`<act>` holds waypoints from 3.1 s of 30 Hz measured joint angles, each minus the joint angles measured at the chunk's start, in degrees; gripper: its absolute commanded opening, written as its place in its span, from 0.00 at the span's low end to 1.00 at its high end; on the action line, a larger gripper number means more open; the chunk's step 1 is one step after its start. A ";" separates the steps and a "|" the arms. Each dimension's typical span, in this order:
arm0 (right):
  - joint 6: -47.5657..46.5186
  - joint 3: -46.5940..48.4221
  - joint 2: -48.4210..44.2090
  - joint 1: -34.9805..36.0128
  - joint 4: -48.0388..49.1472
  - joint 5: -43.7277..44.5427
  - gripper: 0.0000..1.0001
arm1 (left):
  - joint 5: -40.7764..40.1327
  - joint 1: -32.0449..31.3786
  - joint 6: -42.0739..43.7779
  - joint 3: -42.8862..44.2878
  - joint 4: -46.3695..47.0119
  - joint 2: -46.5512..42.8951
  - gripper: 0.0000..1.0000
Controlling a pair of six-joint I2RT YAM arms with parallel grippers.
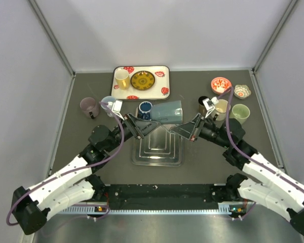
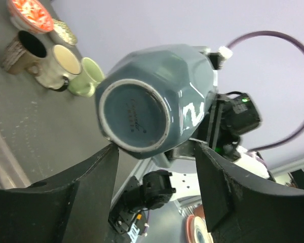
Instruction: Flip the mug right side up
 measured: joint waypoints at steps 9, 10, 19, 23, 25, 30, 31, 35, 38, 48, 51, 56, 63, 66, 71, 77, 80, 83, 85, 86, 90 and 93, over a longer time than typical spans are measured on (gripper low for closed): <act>-21.35 26.45 1.81 0.00 -49.46 24.68 0.00 | -11.02 1.44 9.09 1.68 -17.27 -6.03 0.65; -23.23 28.20 2.89 0.00 -52.96 28.92 0.00 | -12.46 1.44 9.79 2.12 -18.95 -6.54 0.64; -30.42 26.34 15.69 -0.04 -69.33 44.35 0.00 | -24.11 1.53 15.72 4.81 -35.50 -6.82 0.63; -31.17 23.98 20.96 -0.22 -69.55 45.48 0.00 | -25.07 1.53 17.25 4.81 -38.25 -5.66 0.63; -31.32 23.93 23.43 -0.39 -69.26 46.27 0.00 | -25.11 1.53 17.84 4.81 -39.60 -4.90 0.63; -31.89 23.91 28.39 -0.92 -67.65 47.91 0.00 | -25.57 1.53 18.86 4.76 -41.59 -4.28 0.64; -32.15 23.82 29.09 -1.42 -67.19 48.04 0.00 | -25.79 1.53 18.99 4.72 -41.75 -4.31 0.64; -32.83 22.86 30.95 -4.90 -65.02 47.71 0.00 | -26.36 1.53 19.76 4.70 -41.83 -4.00 0.63; -33.48 22.14 31.74 -7.76 -63.80 47.23 0.00 | -26.43 1.53 20.00 4.70 -41.83 -2.99 0.64; -35.08 21.59 32.28 -10.56 -60.26 44.50 0.59 | -27.91 1.53 21.55 4.76 -41.77 1.95 0.78; -35.04 21.29 30.69 -10.56 -59.84 43.25 0.65 | -30.40 1.53 22.82 5.75 -42.73 4.70 0.81; -34.42 21.81 23.19 -9.22 -61.22 42.10 0.67 | -33.99 2.23 27.21 9.88 -44.06 11.82 0.87; -33.79 26.21 12.92 -2.36 -61.99 38.03 0.65 | -28.98 7.65 38.84 21.51 -45.07 26.91 0.83; -33.48 26.34 11.13 -1.09 -61.88 35.93 0.64 | -24.50 10.10 42.93 26.03 -45.72 33.05 0.78; -33.22 26.03 10.73 0.04 -61.83 32.74 0.64 | -16.92 14.36 49.09 33.53 -49.13 44.02 0.74; -33.29 25.46 9.60 0.11 -61.70 31.12 0.64 | -12.98 16.81 54.34 39.76 -53.88 51.39 0.68; -33.51 25.46 9.44 0.11 -61.31 30.38 0.64 | -12.39 17.29 55.82 41.68 -54.66 53.09 0.63; -33.73 25.46 9.46 0.11 -61.09 29.64 0.64 | -11.76 17.62 56.87 43.25 -54.84 54.93 0.59; -33.77 25.46 9.49 0.11 -61.09 29.38 0.64 | -11.37 17.79 57.42 44.15 -54.97 56.33 0.57; -33.79 25.46 9.53 0.11 -61.09 29.31 0.64 | -11.21 17.88 57.61 44.48 -55.01 57.07 0.54; -34.14 25.46 9.53 0.13 -61.07 28.94 0.64 | -9.75 18.21 58.10 45.05 -55.43 59.14 0.45; -34.21 25.46 9.55 0.11 -61.07 28.76 0.64 | -9.01 18.32 58.55 45.05 -55.56 59.63 0.28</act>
